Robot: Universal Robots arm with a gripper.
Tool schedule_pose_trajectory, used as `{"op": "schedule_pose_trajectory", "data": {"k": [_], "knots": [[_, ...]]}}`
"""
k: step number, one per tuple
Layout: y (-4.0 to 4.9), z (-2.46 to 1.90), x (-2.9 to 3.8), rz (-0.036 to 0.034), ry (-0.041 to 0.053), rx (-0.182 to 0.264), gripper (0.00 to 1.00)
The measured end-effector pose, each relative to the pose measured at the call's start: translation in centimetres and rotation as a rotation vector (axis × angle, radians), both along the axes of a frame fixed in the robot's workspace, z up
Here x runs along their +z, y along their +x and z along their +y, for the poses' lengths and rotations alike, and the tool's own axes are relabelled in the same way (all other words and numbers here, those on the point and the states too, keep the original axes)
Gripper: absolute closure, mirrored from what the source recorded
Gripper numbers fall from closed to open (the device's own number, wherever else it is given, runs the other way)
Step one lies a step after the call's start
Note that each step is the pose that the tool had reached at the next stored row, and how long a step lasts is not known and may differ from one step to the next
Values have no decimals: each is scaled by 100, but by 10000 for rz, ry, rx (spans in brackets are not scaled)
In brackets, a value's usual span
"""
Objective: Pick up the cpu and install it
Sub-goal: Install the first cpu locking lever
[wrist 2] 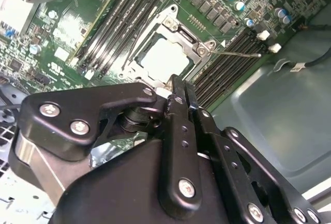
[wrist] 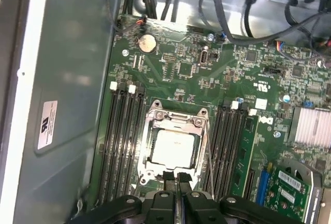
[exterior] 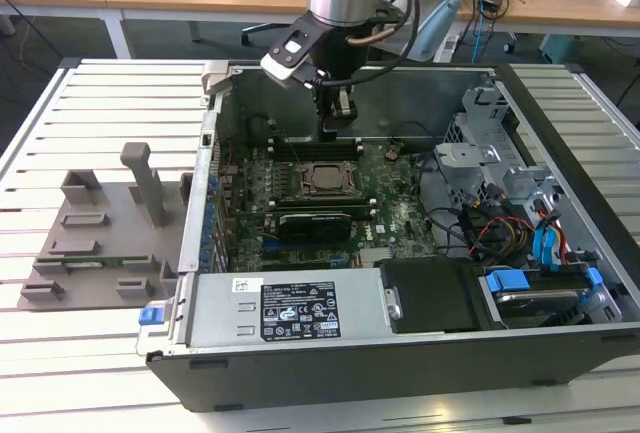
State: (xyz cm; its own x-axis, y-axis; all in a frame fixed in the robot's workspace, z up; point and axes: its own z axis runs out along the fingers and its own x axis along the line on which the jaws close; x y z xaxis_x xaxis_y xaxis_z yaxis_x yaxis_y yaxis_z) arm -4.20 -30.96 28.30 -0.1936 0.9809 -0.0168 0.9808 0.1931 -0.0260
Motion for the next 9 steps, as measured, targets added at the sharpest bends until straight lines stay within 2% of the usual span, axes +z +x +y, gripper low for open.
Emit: {"op": "schedule_pose_trajectory", "data": {"k": [3,9], "knots": [[0,0,0,-1,0,473,84],[0,0,0,0,0,1123,84]]}}
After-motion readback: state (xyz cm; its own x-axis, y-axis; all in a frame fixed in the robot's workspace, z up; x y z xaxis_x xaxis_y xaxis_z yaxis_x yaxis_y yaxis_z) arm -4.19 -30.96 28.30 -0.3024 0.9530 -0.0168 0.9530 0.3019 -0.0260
